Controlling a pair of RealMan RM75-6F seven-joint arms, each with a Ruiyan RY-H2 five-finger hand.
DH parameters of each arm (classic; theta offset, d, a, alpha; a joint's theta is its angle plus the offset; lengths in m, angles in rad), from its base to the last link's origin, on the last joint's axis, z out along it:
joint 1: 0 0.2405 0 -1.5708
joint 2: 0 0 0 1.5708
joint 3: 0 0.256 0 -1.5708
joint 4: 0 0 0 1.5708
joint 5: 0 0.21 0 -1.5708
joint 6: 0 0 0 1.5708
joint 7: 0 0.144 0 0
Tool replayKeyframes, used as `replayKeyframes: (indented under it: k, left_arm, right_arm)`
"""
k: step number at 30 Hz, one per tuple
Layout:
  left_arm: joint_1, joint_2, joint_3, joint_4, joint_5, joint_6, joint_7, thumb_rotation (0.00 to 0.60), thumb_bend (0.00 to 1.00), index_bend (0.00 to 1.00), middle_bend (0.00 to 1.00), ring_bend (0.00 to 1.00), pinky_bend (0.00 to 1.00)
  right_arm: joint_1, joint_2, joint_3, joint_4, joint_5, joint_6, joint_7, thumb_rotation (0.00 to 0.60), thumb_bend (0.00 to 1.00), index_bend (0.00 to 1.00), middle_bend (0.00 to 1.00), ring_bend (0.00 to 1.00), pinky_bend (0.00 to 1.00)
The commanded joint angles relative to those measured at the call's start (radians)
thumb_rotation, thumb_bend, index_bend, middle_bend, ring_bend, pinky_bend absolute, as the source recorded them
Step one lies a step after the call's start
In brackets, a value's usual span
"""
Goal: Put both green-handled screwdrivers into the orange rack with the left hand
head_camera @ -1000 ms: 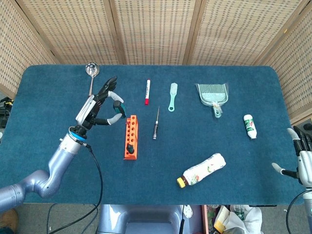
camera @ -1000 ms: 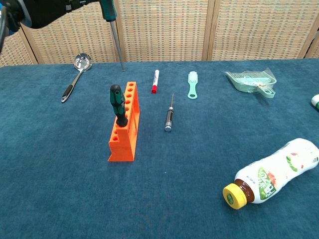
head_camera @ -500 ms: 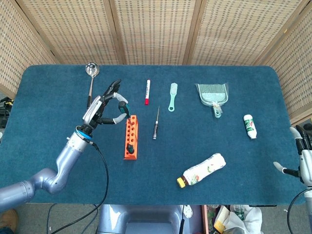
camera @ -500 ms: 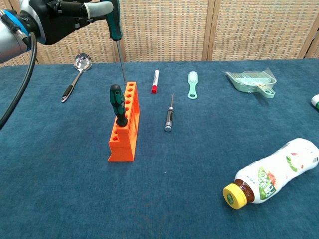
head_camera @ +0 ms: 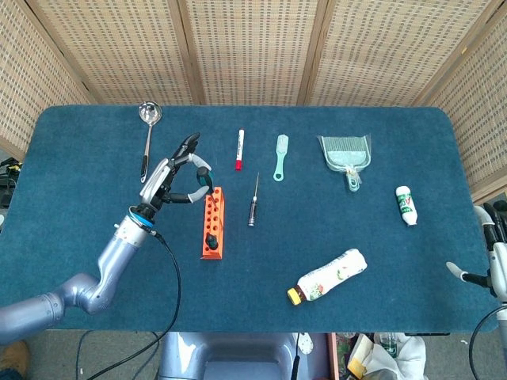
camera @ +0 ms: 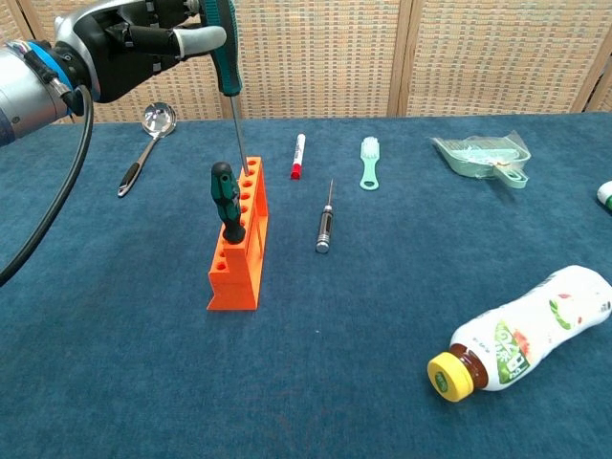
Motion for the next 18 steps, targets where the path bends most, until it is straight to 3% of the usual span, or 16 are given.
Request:
replayKeyframes:
  k: [1,18]
  left_arm:
    - [0.0,-0.007,0.004,0.014,0.0,-0.003,-0.004,0.6,0.4,0.68,0.0,0.0,0.0]
    - [-0.007,-0.054,0.028,0.072,0.01,-0.01,0.014,0.6,0.4,0.68,0.0,0.0,0.0]
  right_arm:
    - [0.0,0.001,0.0,0.001,0.0,-0.001,0.004,0.6,0.0,0.0,0.0,0.0,0.0]
    - [-0.001,0.006,0.002,0.005,0.003,-0.006,0.019,0.6,0.0,0.0,0.0,0.0,0.0]
